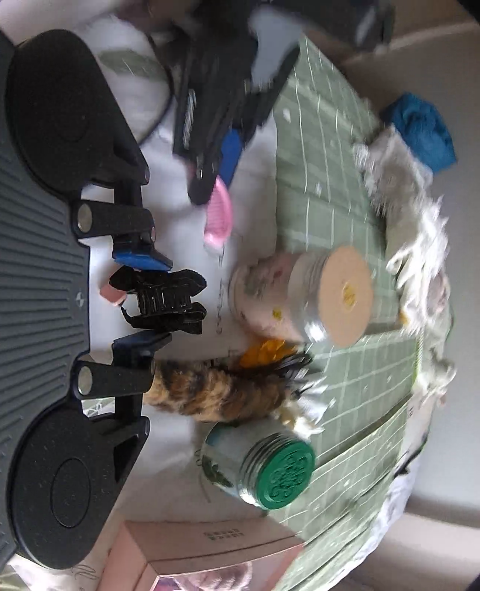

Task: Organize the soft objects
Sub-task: 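Grasp the black hair clip with the right gripper while the left gripper holds the comb, then carry comb and clip over the pink box and open both grippers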

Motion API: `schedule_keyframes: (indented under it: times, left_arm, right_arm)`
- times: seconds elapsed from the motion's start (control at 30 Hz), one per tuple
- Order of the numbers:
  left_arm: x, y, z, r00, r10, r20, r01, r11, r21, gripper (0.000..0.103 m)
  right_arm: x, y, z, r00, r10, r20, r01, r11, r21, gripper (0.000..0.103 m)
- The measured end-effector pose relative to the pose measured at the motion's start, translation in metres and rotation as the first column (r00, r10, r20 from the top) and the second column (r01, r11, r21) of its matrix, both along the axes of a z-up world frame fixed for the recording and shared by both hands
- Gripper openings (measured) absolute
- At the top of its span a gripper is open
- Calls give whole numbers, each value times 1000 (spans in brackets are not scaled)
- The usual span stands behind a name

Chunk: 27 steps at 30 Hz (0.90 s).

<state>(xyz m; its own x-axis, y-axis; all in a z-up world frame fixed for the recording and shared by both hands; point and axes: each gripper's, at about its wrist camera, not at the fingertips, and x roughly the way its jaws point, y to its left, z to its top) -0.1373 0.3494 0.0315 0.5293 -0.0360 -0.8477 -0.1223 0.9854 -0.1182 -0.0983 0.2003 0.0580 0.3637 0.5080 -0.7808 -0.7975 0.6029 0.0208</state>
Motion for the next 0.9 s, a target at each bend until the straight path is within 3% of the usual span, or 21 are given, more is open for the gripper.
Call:
schedule_keyframes:
  times: [0.27,0.4,0.53,0.63,0.77,0.9]
  left_arm:
    - [-6,3,0,999,12,44,-11,1000,-10,29]
    - [-11,2,17,998,49,37,-51,997,58,28]
    - [-30,5,76,991,97,97,-97,995,-8,28]
    - [-19,-4,140,977,83,196,-97,993,62,28]
    - [39,-22,209,949,75,305,-111,988,103,28]
    - [119,-81,226,939,-28,344,-25,989,148,28]
  right_arm:
    - [5,-20,39,997,38,64,-39,999,17,34]
    - [20,-46,67,998,16,56,-19,998,57,34]
    - [39,-80,108,993,12,115,-22,996,88,34]
    - [61,-111,138,988,-1,157,-16,994,107,34]
    - [100,-159,161,965,-121,233,89,986,143,34]
    - [137,-223,166,934,-292,207,231,933,275,34]
